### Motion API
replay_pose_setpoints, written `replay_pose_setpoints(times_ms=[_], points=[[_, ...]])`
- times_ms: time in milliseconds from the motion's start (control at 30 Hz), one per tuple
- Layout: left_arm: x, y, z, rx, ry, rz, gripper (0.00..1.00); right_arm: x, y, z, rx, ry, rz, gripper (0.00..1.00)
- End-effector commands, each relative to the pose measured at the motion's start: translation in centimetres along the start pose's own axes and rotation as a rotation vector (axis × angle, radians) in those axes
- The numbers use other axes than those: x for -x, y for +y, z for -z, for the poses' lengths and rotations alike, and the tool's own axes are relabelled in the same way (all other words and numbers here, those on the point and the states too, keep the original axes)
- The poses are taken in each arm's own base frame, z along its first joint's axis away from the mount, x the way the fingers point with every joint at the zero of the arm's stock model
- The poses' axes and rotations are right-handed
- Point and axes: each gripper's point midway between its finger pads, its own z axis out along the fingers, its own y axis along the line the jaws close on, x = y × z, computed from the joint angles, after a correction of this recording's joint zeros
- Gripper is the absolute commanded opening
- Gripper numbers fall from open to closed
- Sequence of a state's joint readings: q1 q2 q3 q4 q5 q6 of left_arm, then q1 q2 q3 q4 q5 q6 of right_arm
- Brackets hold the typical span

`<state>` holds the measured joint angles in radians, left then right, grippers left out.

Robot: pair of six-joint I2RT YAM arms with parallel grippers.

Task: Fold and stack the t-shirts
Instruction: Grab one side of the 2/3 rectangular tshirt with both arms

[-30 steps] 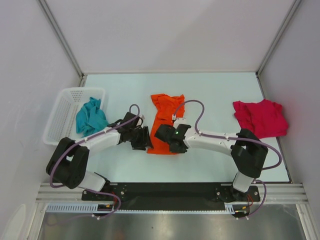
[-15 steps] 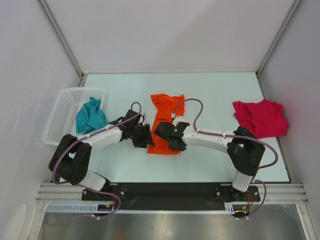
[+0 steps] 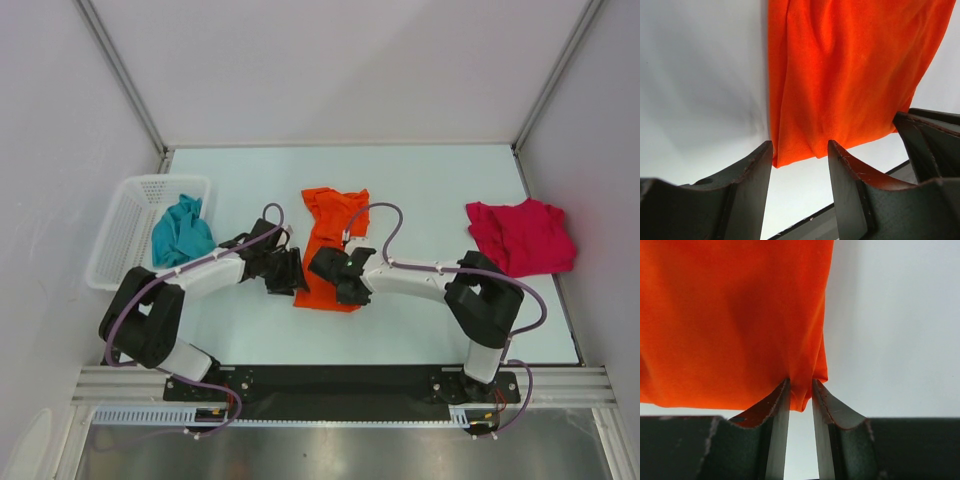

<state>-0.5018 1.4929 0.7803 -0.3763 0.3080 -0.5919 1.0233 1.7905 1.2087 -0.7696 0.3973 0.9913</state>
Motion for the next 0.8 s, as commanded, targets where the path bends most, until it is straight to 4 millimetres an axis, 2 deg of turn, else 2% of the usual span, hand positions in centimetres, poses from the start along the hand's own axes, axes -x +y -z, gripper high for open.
replay_pose_setpoints(times_ms=[0,300,633,733,767], points=[[0.6,-0.3,-0.2,-0.003,-0.019,-0.037,0.53,-0.8,0.3,-1.0,0.004,0.013,-0.009,0.29],[-0.7,0.8,-1.8,0.003,0.024,-0.013,0.53,-2.2,-0.4,-2.2,-0.015,0.046,-0.007,0.30],[-1.9,1.5,-2.8,0.002,0.039,0.012,0.52,-3.6,-1.0,-2.7,-0.018,0.067,-0.006,0.29],[-2.4,1.5,-3.0,-0.006,0.043,0.018,0.45,-3.9,-1.1,-2.8,-0.006,0.068,-0.008,0.24],[-2.5,1.4,-3.0,-0.011,0.044,0.019,0.32,-4.4,-1.3,-2.9,-0.006,0.078,-0.004,0.19]])
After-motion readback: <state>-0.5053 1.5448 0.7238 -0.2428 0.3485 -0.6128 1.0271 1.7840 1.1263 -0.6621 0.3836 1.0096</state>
